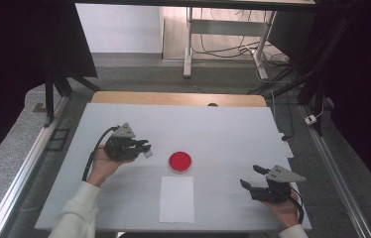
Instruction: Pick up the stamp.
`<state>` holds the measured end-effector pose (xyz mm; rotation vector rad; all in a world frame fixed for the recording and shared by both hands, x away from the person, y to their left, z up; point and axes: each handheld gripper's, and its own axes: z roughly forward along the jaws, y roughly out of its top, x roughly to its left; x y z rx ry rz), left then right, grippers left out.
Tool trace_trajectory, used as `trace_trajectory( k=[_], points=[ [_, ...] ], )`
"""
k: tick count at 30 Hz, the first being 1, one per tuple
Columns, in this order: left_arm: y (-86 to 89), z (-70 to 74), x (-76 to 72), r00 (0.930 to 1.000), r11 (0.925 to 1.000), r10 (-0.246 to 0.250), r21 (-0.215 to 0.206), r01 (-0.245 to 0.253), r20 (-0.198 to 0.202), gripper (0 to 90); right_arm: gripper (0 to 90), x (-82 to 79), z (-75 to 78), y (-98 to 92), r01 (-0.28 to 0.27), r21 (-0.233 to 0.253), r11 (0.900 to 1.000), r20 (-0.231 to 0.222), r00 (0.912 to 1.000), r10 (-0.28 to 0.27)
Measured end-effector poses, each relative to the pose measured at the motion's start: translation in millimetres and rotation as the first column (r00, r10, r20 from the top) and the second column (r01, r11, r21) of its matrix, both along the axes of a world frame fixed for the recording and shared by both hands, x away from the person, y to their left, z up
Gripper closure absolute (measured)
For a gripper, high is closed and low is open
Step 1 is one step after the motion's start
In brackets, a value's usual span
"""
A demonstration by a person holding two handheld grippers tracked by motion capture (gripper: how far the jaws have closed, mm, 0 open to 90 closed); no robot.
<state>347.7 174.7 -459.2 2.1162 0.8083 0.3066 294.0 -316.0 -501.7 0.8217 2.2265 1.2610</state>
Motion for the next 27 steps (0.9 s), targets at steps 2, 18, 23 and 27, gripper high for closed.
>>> trace_trajectory(
  k=[2, 18, 23, 27],
  points=[
    [0.4, 2.4, -2.3, 1.0000, 0.9997, 0.000, -0.026, 0.000, -0.007, 75.1, 26.7, 0.1, 0.0, 0.4, -0.005, -0.004, 1.000, 0.005, 1.0000, 0.005],
    [-4.8, 9.9, -11.5, 0.9995, 0.9954, -0.022, -0.093, 0.020, -0.021, 75.1, 27.0, 0.2, 0.0, 2.4, -0.004, -0.002, 1.000, 0.010, 0.9999, 0.004],
    [-8.8, 12.0, -15.9, 0.9993, 0.9935, -0.034, -0.109, 0.032, -0.017, 75.0, 27.1, 0.5, 1.1, 3.6, -0.004, 0.005, 1.000, 0.016, 0.9999, 0.004],
    [-12.8, 13.7, -18.1, 0.9986, 0.9884, -0.050, -0.145, 0.046, -0.019, 75.0, 27.1, 1.1, 1.1, 4.8, -0.002, 0.009, 1.000, 0.014, 0.9999, 0.002]
  ],
)
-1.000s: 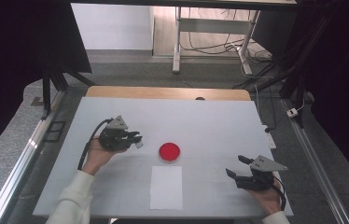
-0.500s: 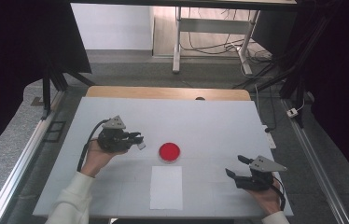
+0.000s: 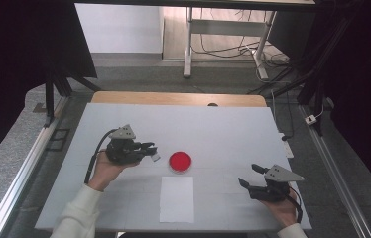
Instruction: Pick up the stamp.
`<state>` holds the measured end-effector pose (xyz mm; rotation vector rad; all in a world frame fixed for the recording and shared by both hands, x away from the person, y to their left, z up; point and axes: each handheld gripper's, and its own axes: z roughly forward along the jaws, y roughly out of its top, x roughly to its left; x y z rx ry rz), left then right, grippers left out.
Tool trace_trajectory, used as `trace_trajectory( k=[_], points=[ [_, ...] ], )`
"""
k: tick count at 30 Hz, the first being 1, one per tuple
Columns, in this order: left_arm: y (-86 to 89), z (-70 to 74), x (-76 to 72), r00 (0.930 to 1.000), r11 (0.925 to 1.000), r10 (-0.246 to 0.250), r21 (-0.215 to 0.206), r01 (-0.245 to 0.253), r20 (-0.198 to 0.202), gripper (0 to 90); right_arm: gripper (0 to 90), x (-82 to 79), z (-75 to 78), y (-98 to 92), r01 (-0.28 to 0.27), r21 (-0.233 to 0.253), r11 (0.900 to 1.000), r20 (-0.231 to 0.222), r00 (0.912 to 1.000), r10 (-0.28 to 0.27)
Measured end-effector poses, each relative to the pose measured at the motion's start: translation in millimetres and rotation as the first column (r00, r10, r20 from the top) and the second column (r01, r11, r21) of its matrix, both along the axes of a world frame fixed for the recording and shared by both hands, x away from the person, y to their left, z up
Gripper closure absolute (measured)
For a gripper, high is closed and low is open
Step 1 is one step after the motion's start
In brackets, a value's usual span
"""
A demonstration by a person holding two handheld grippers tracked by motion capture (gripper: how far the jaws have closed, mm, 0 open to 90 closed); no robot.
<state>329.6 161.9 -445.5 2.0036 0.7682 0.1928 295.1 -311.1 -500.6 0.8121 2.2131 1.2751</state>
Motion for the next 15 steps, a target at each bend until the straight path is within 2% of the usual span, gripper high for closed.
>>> trace_trajectory(
  k=[4, 5, 15],
  points=[
    [-5.0, 1.6, -2.9, 0.9999, 0.9998, -0.012, -0.016, 0.012, 0.005, 75.0, 27.1, -0.6, 1.0, 0.1, 0.006, 0.001, 1.000, 0.005, 1.0000, -0.006],
    [-8.8, 2.6, -5.2, 0.9998, 0.9992, -0.019, -0.036, 0.019, 0.008, 75.0, 27.2, -0.8, 1.1, 0.1, 0.005, 0.005, 1.000, 0.005, 1.0000, -0.005],
    [-21.2, 8.2, -12.9, 0.9987, 0.9970, -0.041, -0.064, 0.043, 0.030, 75.0, 27.2, -2.8, 0.6, 2.9, 0.005, -0.005, 1.000, 0.010, 0.9999, -0.005]
  ],
)
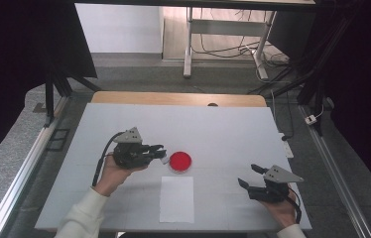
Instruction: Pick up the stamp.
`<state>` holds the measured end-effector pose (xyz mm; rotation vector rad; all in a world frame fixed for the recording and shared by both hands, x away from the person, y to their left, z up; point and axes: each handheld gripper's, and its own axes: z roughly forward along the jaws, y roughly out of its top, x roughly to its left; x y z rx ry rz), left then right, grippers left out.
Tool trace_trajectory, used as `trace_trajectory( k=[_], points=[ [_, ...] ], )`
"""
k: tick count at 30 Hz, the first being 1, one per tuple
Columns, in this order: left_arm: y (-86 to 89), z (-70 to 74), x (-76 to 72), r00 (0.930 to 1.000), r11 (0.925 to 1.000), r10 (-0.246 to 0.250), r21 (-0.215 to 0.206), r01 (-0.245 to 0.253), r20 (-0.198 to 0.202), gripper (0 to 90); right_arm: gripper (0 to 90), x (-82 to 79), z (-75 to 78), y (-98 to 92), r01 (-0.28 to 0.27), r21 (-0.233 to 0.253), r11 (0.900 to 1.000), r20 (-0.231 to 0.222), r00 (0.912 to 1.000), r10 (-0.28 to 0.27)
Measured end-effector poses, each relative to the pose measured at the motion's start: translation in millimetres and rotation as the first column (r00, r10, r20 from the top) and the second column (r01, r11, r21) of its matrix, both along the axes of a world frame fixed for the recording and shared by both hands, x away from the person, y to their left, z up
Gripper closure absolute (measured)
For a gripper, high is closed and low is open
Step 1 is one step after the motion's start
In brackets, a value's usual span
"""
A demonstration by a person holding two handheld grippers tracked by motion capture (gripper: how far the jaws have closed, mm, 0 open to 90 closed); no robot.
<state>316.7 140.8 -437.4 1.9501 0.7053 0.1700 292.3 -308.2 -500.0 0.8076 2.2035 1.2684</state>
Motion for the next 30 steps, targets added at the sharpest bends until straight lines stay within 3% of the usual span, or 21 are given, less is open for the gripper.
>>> trace_trajectory(
  k=[18, 30],
  points=[
    [-30.3, -3.7, -6.3, 0.9983, 0.9979, -0.056, -0.034, 0.055, -0.017, 75.0, 27.5, -1.0, -1.6, 1.8, 0.000, -0.013, 1.000, 0.006, 1.0000, 0.000],
    [-45.1, -7.0, -8.2, 0.9982, 0.9978, -0.059, -0.032, 0.058, -0.014, 75.0, 27.5, -1.5, -2.6, 3.7, 0.000, -0.018, 1.000, 0.009, 1.0000, 0.000]
  ],
)
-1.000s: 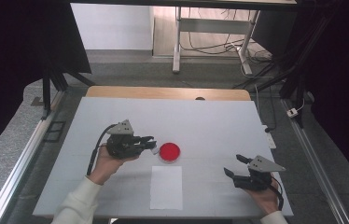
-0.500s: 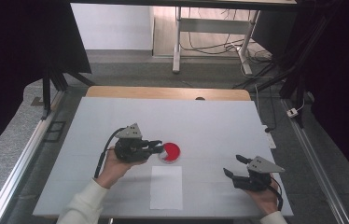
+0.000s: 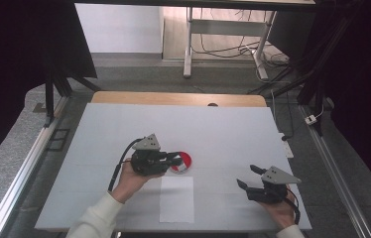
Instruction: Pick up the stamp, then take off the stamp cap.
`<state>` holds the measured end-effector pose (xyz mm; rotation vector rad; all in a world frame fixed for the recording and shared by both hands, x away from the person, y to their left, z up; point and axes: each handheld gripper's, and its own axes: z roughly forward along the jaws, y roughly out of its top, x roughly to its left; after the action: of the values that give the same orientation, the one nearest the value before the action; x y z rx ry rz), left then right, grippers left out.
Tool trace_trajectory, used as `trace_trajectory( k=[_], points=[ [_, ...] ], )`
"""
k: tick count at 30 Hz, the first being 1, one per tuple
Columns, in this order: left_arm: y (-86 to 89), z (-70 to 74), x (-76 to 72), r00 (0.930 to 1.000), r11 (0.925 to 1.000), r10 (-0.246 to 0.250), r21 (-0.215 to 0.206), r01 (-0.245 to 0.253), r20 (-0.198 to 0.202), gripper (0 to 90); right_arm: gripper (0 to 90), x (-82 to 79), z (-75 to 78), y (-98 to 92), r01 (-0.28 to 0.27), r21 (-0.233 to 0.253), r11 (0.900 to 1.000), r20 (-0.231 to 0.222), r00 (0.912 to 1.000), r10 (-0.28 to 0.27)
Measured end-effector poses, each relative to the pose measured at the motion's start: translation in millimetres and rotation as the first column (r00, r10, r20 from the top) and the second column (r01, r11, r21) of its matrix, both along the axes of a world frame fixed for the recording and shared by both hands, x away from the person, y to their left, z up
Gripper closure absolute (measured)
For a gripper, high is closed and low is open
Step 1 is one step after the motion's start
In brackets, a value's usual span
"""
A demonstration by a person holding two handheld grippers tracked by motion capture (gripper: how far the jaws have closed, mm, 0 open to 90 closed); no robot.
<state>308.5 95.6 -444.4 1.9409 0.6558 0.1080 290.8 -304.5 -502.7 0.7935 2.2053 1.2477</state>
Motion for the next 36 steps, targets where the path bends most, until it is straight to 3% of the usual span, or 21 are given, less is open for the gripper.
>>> trace_trajectory(
  k=[17, 26, 36],
  points=[
    [-1.7, -3.5, 0.9, 1.0000, 1.0000, 0.007, 0.004, -0.007, -0.005, 75.0, 27.3, -0.1, 1.4, 7.0, -0.002, 0.008, 1.000, 0.010, 0.9999, 0.002],
    [-4.0, -4.9, 2.0, 1.0000, 1.0000, 0.004, 0.006, -0.004, -0.008, 74.9, 27.5, 1.6, 4.0, 17.7, 0.005, 0.009, 1.000, 0.011, 0.9999, -0.005],
    [-6.1, -6.0, 1.9, 1.0000, 1.0000, 0.000, 0.008, 0.000, -0.008, 74.9, 28.8, 3.8, 8.1, 34.9, 0.002, 0.042, 0.999, 0.035, 0.9994, -0.004]
  ],
)
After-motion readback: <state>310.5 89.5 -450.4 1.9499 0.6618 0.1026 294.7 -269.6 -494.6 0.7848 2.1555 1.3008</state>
